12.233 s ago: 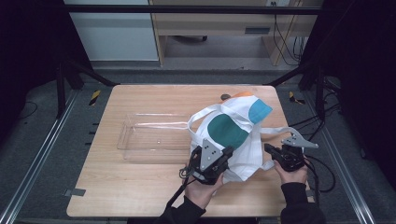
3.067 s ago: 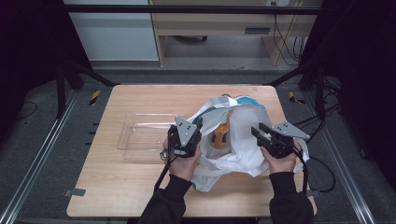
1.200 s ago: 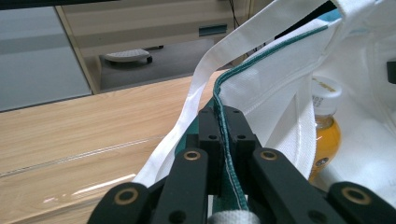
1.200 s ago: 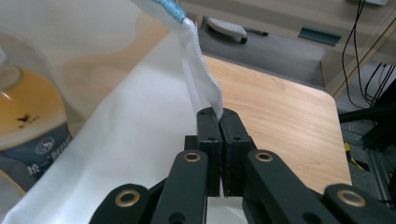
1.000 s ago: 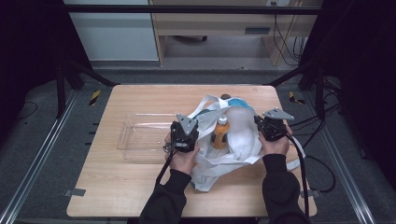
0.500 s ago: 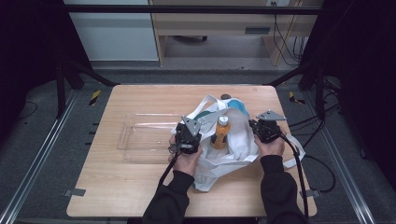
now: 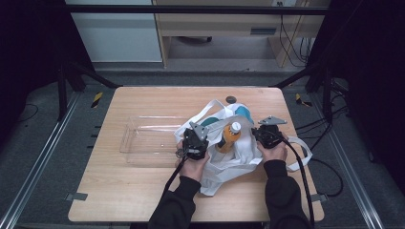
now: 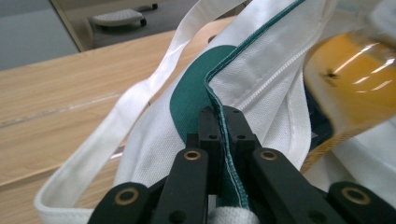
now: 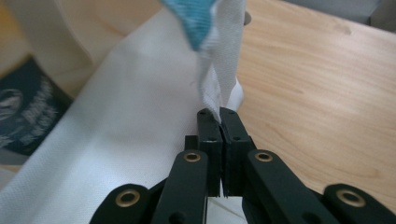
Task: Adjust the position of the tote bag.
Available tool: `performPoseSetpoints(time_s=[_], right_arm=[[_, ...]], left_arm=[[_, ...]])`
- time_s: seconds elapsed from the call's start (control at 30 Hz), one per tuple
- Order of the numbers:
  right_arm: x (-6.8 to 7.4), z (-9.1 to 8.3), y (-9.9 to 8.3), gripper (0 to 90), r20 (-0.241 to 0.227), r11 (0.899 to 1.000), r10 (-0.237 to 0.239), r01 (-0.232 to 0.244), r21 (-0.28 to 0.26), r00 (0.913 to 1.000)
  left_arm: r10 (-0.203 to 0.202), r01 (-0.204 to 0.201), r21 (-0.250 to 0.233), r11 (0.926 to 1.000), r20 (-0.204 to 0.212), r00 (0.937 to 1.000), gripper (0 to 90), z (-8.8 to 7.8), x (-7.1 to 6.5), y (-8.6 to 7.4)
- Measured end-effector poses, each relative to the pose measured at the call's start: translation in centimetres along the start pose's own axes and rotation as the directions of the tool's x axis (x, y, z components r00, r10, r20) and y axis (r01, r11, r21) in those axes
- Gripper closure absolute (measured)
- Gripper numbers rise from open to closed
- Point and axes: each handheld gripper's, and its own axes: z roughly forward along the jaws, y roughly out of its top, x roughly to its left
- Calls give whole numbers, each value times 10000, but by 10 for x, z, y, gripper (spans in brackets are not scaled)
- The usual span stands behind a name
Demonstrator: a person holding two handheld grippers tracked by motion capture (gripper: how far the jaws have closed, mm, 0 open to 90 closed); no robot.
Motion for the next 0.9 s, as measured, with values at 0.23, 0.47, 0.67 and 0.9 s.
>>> performPoseSetpoints(time_s=[0.23, 0.47, 0.67, 0.9], right_arm=[[2, 1, -1, 890, -198, 10000, -16, 17, 73, 9998], [6, 2, -1, 890, -511, 10000, -84, 82, -45, 9987], [11, 2, 3, 891, -652, 9994, -327, 322, -83, 9973], [16, 6, 3, 891, -500, 9981, -587, 594, 142, 9970]], left_arm=[[-53, 52, 136, 9999, 24, 10000, 873, 2, 1, -1], [185, -177, 359, 9992, -218, 9996, 872, 4, 0, -1], [394, -366, 577, 9977, -483, 9981, 870, 4, 3, -2], [243, -223, 586, 9980, -349, 9991, 870, 5, 3, -3]])
